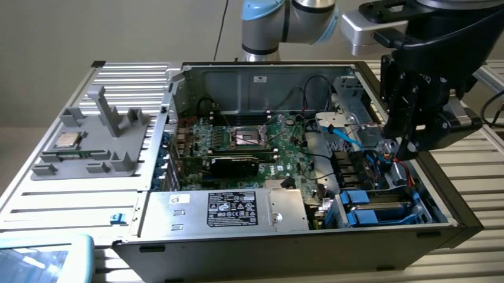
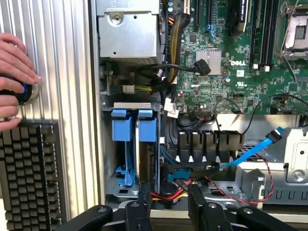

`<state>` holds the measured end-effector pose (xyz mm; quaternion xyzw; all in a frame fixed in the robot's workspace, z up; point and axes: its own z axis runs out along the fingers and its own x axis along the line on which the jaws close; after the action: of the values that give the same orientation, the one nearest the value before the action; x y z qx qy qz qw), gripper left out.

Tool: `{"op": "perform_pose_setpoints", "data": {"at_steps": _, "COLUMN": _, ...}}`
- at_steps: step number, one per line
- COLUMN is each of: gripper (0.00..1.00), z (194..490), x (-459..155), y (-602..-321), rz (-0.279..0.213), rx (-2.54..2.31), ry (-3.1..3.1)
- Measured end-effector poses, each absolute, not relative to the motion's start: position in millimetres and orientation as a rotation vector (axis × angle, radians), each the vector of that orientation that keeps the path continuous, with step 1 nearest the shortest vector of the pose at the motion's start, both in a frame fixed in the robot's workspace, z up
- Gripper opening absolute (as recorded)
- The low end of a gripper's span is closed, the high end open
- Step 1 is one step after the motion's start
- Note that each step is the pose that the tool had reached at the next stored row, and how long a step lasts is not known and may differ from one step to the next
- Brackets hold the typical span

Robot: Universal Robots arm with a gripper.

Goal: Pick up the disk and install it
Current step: 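Insert the first disk wire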

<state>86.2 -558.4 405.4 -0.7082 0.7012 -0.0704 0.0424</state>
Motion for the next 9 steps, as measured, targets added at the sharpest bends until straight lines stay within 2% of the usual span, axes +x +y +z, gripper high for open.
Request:
{"op": "perform_pose_setpoints", "data": {"at_steps": 5, "gripper": 0.44, "z": 403.4, "x": 86.2, "y": -561.1, "rz": -0.175, "rx": -2.22, "ry": 2.127}}
{"op": "perform_pose_setpoints", "data": {"at_steps": 9, "gripper": 0.44, "z": 402.3, "x": 86.3, "y": -574.6, "rz": -0.138, "rx": -2.237, "ry": 2.142}}
